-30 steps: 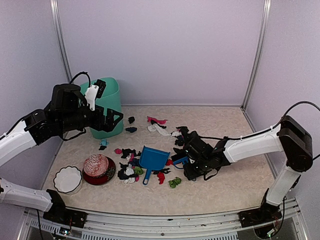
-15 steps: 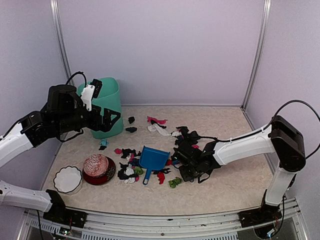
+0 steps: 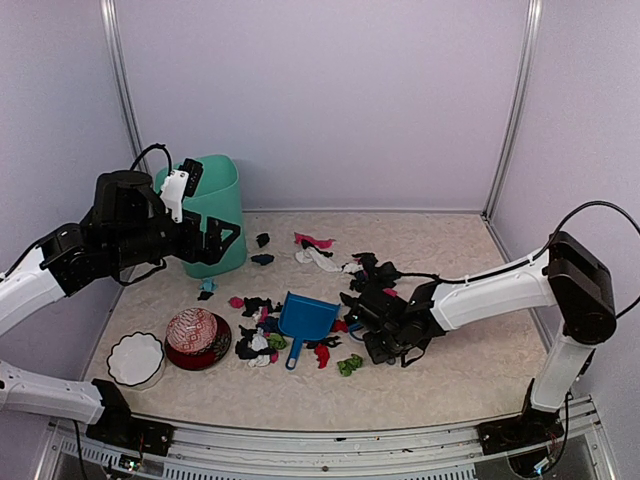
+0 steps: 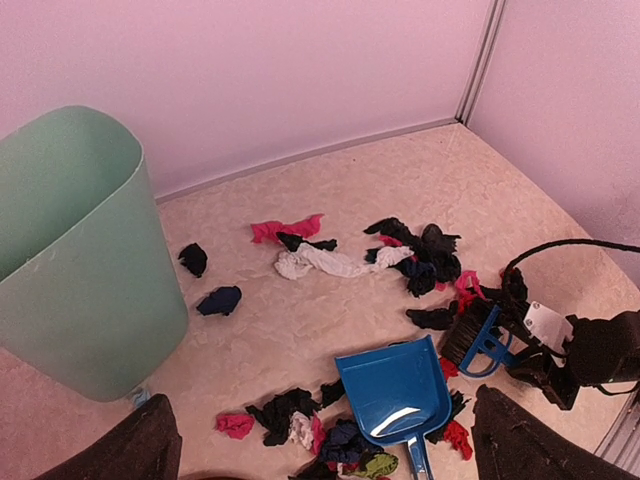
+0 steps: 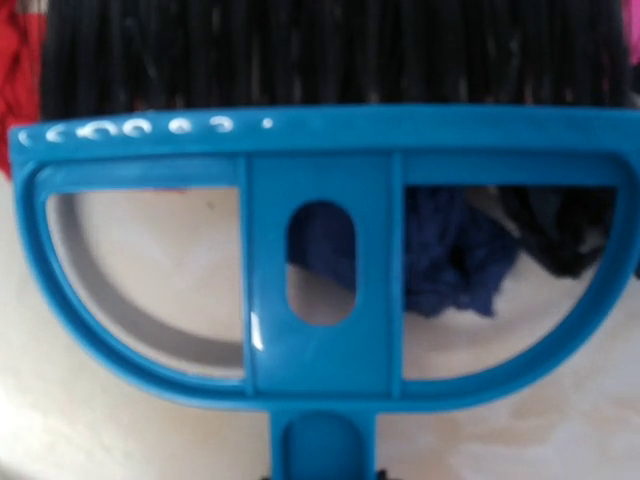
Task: Sweep away the paper scraps from the table
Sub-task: Pick up the broom from the center of the board, then pass from the right arm to the left
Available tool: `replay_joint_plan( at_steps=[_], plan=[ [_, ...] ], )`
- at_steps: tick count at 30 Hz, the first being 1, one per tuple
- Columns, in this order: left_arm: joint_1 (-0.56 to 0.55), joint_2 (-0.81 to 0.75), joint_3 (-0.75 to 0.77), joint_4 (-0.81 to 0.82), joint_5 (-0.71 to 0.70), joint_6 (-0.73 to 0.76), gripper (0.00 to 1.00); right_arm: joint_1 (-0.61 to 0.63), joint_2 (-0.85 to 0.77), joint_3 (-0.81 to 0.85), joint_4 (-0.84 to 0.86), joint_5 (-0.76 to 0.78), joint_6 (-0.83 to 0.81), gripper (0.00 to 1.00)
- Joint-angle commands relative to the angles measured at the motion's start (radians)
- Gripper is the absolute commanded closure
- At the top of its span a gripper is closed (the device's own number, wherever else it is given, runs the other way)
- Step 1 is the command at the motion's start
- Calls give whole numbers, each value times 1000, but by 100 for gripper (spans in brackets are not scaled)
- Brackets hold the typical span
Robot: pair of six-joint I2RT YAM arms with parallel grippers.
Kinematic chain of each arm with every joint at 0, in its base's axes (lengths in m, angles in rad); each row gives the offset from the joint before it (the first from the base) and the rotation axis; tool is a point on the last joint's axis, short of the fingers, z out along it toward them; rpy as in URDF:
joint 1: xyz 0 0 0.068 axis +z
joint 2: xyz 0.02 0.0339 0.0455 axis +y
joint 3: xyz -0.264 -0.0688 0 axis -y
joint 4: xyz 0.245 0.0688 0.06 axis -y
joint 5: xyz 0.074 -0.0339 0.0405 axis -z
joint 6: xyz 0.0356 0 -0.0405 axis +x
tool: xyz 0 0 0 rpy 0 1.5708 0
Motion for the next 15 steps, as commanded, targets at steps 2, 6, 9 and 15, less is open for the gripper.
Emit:
replay_joint_plan(
  at_steps=[2,6,9,15],
  plan=[
    [-7,-14,-7,19,-15,-11,1,0,-106,-12,-54,36,20,100],
    [-7,-17,-6,25,-8,-16,1,0,-177,-14,-76,64,27,100],
    [-7,-20,-3,35,5,-21,1,0,-224,-21,-84,83,26,100],
    [-9,-13,13,49,62,-46,1,0,-307,-47,-41,107,-31,100]
  ],
)
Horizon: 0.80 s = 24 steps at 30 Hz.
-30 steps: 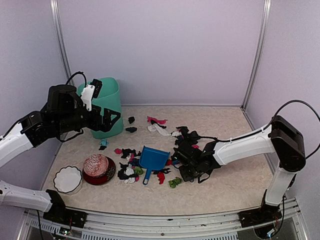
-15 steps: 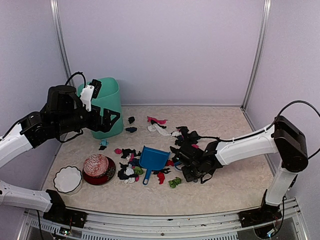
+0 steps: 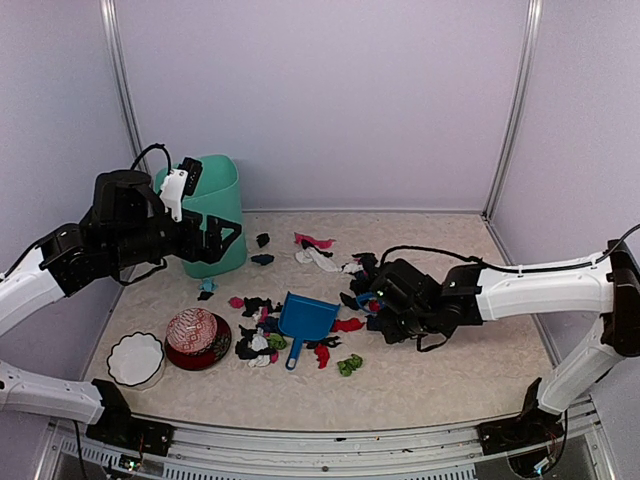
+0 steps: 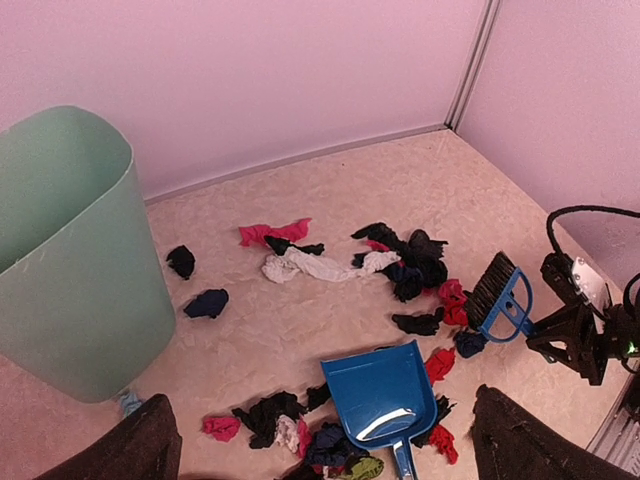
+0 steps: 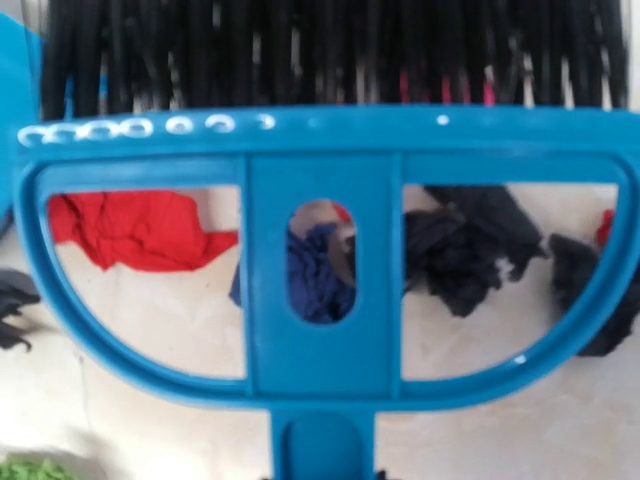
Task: Sweep away the paper scraps from the table
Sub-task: Pass from the right arm to the left
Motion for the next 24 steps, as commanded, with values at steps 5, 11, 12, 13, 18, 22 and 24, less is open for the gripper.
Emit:
replay_joint_plan(
  at_steps=[5,11,12,13,18,22,24],
  plan=[
    [-27,-9,13,52,78,-63,1,0,-126,-70,118,7,-137,100],
    [-56,18,27,57,104,-91,1,1,-211,-119,236,-62,-302,100],
    [-62,23,29,58,105,-94,1,0,-225,-129,253,-75,-326,100],
    [-67,30,28,60,106,-97,1,0,-240,-140,277,-92,-351,100],
    [-88,66,43,70,113,-110,1,1,-297,-192,359,-161,-470,100],
    [-99,102,62,80,131,-121,1,0,-318,-220,395,-216,-541,100],
    [-101,118,67,88,148,-128,1,1,-330,-238,416,-241,-578,100]
  ],
)
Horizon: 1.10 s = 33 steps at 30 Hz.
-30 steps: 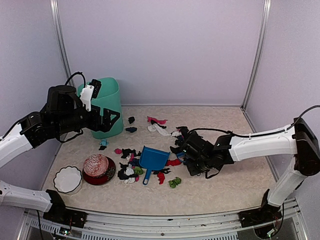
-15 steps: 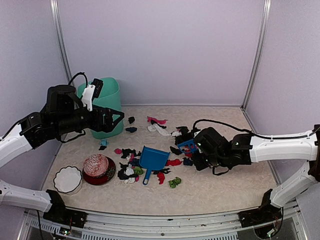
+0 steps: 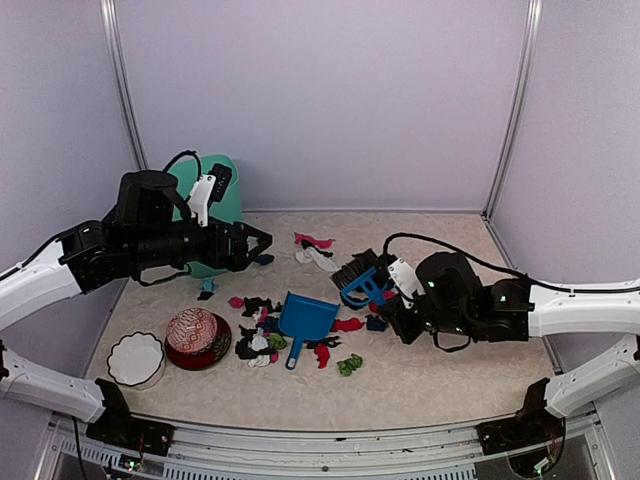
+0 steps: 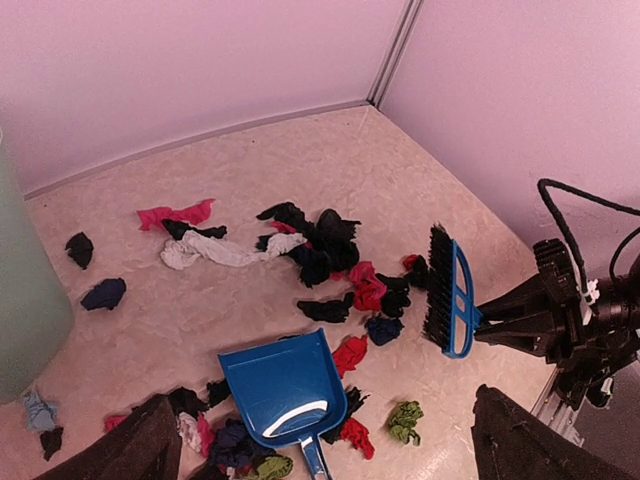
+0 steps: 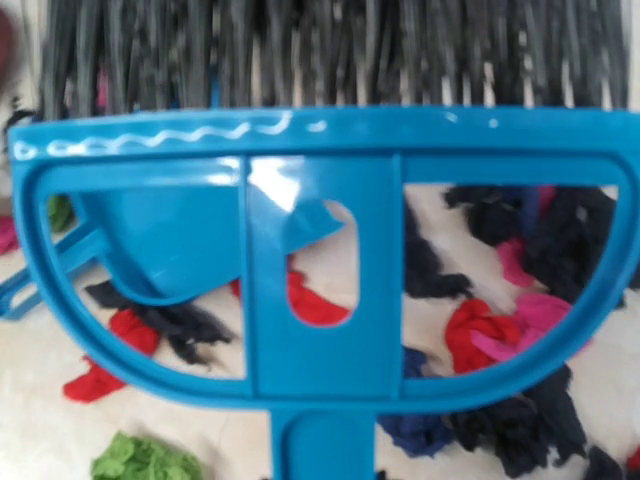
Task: Sweep away the paper scraps from the table
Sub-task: Pass from the right arm to the left
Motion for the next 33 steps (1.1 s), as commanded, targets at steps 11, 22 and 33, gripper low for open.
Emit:
replay_joint_plan(
  at_steps=[11,22,33],
  plan=[
    [-37,133,77,80,185,-63,1,2,-101,-133,191,-206,-343,100],
    [-92,254,93,162,355,-135,1,18,-146,-142,218,-223,-474,100],
    [-132,368,110,196,432,-184,2,29,-141,-106,200,-217,-546,100]
  ],
)
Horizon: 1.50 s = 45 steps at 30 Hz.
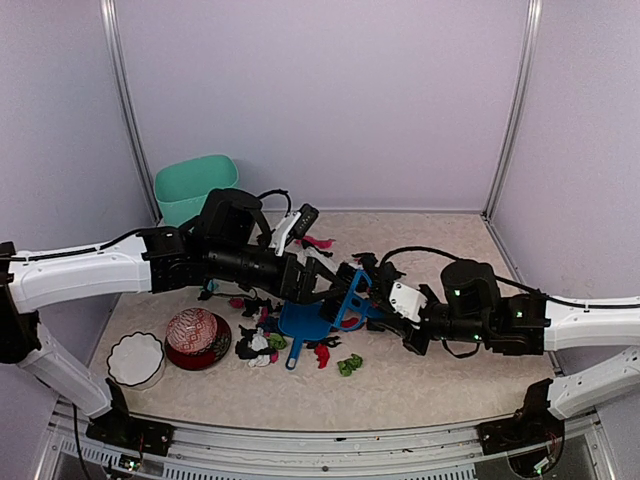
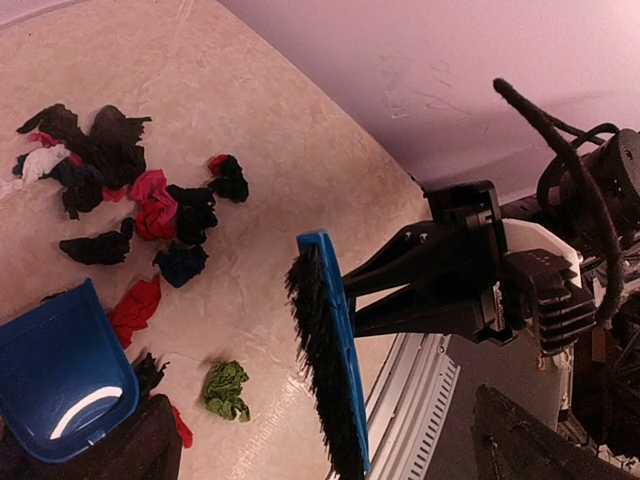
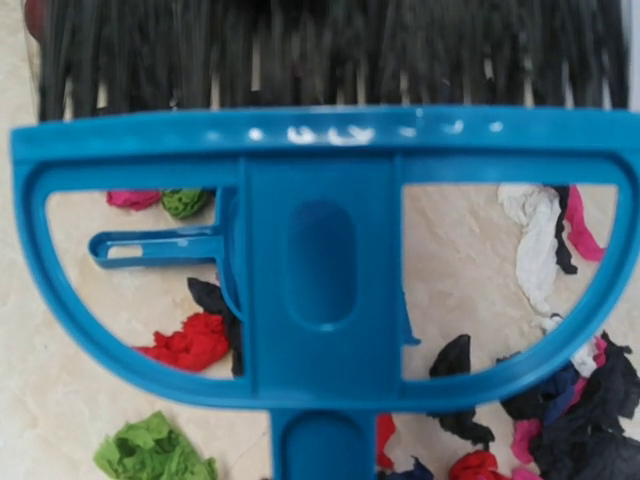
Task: Sweep away the paper scraps from the table
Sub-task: Pass from the right arm to the left
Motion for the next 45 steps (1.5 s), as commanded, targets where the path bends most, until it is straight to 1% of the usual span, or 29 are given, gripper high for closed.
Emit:
replay_joint_plan(
  at_steps=[1,7,11,19,22,26,33,38,39,40,45],
  plan=[
    [-10,38,34,37,48,-37,2,19,-12,30,13,-2,-47,100],
    [-23,82,38,56,92,-52,6,28,9,53,11,39,-84,100],
    [-25,97,44,57,102,-55,15,32,19,66,12,40,-100,100],
    [-24,105,37,75,150,-63,28,41,37,78,13,60,-127,100],
    [-24,109,40,77,165,-64,38,45,41,80,18,64,-133,100],
    [-21,110,40,73,169,-64,54,51,36,80,22,73,-140,100],
    [-12,106,35,81,181,-79,73,57,31,70,29,88,-149,100],
    [-7,111,31,83,186,-96,91,70,21,58,56,99,-166,100],
    [-5,112,29,85,186,-100,97,71,18,55,61,99,-169,100],
    [-4,113,24,89,186,-104,100,72,15,51,68,101,-173,100],
    [3,113,12,100,185,-115,100,77,-9,34,106,99,-190,100]
  ],
)
